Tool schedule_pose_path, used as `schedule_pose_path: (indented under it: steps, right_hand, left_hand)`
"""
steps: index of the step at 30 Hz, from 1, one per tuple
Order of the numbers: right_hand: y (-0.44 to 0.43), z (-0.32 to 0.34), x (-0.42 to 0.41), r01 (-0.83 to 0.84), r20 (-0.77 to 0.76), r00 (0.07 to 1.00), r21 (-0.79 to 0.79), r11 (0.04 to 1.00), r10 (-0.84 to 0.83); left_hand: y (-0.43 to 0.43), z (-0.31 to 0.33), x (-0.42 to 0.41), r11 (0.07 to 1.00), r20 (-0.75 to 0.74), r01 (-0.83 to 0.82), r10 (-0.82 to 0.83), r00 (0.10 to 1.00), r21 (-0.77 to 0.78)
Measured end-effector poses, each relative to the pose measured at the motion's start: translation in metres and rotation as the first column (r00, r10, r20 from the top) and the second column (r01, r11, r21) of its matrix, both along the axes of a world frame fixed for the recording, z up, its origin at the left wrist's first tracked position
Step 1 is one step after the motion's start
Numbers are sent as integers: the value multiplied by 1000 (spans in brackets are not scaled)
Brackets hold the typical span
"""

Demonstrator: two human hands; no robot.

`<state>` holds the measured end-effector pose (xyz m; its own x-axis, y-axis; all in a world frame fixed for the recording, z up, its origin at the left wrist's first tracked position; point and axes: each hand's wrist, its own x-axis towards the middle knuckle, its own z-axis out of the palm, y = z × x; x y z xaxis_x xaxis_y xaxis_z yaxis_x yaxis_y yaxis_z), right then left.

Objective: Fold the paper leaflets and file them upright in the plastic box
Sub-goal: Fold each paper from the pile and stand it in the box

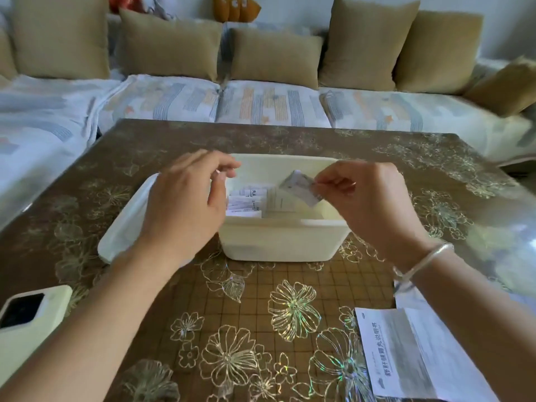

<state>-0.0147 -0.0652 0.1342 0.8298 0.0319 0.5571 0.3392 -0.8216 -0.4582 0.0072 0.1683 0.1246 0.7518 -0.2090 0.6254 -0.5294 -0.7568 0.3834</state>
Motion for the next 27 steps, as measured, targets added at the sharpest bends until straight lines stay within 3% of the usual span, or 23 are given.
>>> schedule_pose_path:
  steps: [5,11,22,27]
  right_hand:
    - [8,-12,80,59,-251,953,-398,916,-170]
    - [23,-21,111,21,-267,934,-621,783,-236]
    - [46,-35,133,-78,-301,939,-656,751,-164]
    - [58,-44,142,-154,-358,927,-636,756,-112]
  left_hand:
    - [-34,-6,62,935,-324,91,26,946,343]
    - [-54,-12,89,722,-426,171,186,886,670]
    - [-50,-17,90,693,-452,234,148,880,682]
    - [-40,-5,88,754,-346,156,100,933,638]
